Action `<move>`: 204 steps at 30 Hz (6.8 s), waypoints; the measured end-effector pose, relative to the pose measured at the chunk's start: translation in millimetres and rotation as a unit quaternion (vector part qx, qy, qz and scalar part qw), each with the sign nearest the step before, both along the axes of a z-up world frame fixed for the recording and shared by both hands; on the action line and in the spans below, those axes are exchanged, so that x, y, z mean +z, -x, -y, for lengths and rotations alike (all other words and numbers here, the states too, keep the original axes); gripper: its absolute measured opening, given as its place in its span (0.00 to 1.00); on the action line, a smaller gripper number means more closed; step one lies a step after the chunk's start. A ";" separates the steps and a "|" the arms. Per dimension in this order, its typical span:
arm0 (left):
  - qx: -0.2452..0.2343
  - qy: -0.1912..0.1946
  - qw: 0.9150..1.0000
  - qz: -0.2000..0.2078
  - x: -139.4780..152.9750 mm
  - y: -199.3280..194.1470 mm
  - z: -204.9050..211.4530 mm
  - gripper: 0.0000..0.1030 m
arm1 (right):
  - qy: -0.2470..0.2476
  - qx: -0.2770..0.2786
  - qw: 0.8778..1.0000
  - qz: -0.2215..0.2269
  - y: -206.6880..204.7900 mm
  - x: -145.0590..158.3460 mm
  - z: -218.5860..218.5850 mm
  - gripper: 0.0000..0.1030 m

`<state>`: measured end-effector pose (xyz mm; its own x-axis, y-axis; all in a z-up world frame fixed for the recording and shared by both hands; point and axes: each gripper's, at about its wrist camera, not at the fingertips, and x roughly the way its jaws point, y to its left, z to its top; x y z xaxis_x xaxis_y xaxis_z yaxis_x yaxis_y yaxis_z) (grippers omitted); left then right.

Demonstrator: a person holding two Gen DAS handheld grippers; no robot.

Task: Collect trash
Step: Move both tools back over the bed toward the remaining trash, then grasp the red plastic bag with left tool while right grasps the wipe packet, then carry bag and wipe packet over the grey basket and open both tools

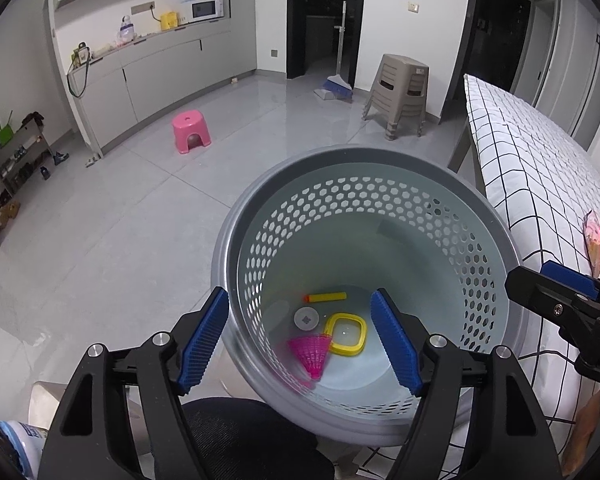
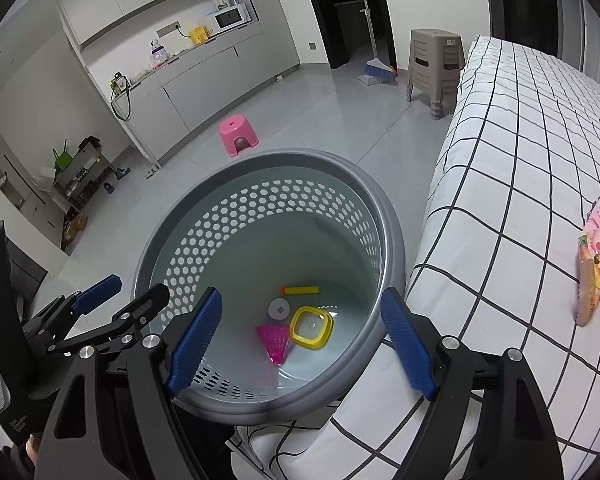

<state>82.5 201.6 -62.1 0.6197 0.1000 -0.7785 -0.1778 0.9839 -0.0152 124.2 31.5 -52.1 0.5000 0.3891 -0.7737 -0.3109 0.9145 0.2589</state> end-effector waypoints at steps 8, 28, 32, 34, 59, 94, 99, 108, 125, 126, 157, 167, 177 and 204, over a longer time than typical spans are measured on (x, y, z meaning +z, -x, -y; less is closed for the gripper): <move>0.001 -0.008 1.000 0.010 14.4 13.4 3.5 0.73 | -0.006 -0.007 1.000 0.014 14.5 13.9 7.7 0.76; -0.060 -0.001 0.997 0.044 48.1 47.7 72.7 0.78 | 0.002 -0.123 0.990 0.069 107.8 51.1 121.0 0.76; -0.089 0.005 0.995 0.047 51.5 49.1 103.6 0.78 | 0.014 -0.166 0.983 0.077 129.0 54.6 158.8 0.76; -0.106 0.006 0.993 0.047 52.5 48.8 120.0 0.78 | 0.019 -0.186 0.979 0.080 136.1 56.4 177.5 0.76; -0.206 0.003 0.978 0.032 41.1 24.8 233.2 0.78 | 0.039 -0.318 0.945 0.061 135.8 29.2 287.7 0.76; -0.233 -0.001 0.972 0.015 35.3 12.9 275.1 0.78 | 0.004 -0.309 0.947 0.086 135.1 26.7 314.4 0.40; -0.252 0.004 0.968 0.017 40.2 18.3 293.4 0.78 | -0.007 -0.320 0.943 0.092 152.2 29.3 329.3 0.39; -0.289 0.012 0.957 0.035 50.4 30.6 339.2 0.80 | -0.024 -0.352 0.931 0.095 173.0 25.1 364.9 0.39; -0.312 -0.024 0.948 0.051 38.7 23.0 405.6 0.69 | -0.062 -0.370 0.922 0.099 186.0 13.8 394.5 0.39; -0.312 -0.026 0.948 0.049 37.6 22.2 407.9 0.63 | -0.063 -0.370 0.922 0.098 186.3 13.8 394.0 0.39; -0.262 -0.008 0.962 0.072 71.9 50.8 302.9 0.28 | -0.051 -0.310 0.943 0.112 179.4 40.2 328.6 0.38; -0.176 -0.016 0.982 0.059 55.8 50.3 202.8 0.28 | -0.050 -0.215 0.970 0.098 143.7 42.8 239.9 0.38; -0.098 -0.017 0.994 0.041 36.9 36.9 107.7 0.28 | -0.055 -0.100 0.991 0.075 84.5 41.2 126.7 0.38; -0.025 0.031 0.999 -0.017 -17.8 -8.1 11.5 0.30 | -0.034 -0.001 0.999 0.003 -5.3 2.5 -11.9 0.38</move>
